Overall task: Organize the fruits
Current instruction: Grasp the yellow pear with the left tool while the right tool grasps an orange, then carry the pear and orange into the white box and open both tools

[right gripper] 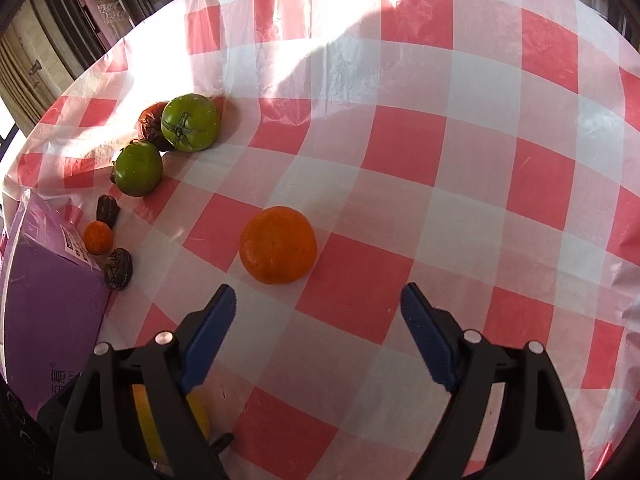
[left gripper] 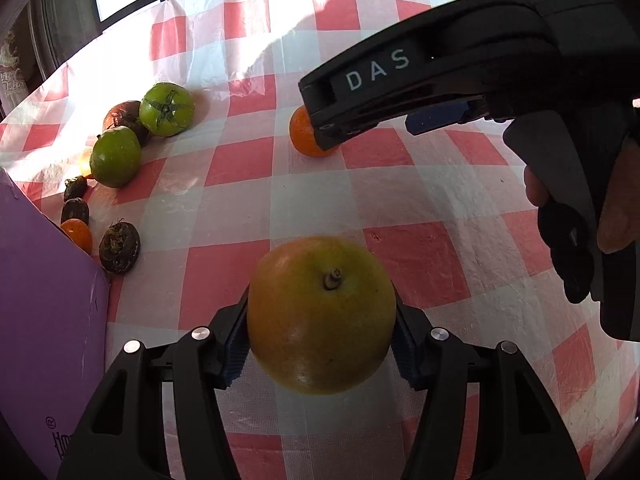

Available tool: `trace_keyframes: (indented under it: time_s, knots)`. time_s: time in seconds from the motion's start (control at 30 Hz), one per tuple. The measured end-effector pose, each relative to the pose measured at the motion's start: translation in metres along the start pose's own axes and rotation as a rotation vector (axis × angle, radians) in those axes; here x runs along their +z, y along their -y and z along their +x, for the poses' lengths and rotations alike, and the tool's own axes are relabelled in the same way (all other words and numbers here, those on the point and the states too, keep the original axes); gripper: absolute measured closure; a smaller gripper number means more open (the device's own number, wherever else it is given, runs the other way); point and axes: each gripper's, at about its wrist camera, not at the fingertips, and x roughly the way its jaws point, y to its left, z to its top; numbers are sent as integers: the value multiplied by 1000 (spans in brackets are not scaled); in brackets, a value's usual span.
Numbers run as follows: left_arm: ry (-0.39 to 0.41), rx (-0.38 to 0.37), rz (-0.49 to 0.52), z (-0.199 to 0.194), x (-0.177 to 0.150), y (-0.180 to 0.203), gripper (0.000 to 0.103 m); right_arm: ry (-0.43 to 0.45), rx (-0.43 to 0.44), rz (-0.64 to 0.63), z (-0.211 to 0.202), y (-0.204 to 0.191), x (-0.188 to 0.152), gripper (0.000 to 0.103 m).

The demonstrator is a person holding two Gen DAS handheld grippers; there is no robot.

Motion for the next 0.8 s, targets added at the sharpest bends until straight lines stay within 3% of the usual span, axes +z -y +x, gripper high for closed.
trace_keyframes:
  time_s: [0.1,0.17,0.2,0.27,0.4,0.43,0.63,0.8]
  knots:
    - [-19,-8,-2,-2,-2,-1,46,-63,-53,-39,31,-10,14,32]
    - [-33,-12,-25,-4,-3,-3,46,-66,-85,-72,39,-16,21,35]
    - [-39,-13,-42,-4,-4,-4,46,-62,-93,-99,39,-20,23,47]
    - [-51,-12,-72,-5,-5,-6,46,-54,-90,-157,36,-32,24,58]
    - [-84,-4,-86,-8,-7,-6,46,-70,-82,-186,23,-39,8,59]
    - [-93,-3,-81,-9,-7,-6,46,-39,-62,-186,12,-41,-6,59]
    - [-158,-3,-82,-21,-20,2,46,-44,16,-111,-28,-21,-80,59]
    - [-199,-64,-180,-39,-34,-1,47,-52,28,-128,-57,-7,-120,59]
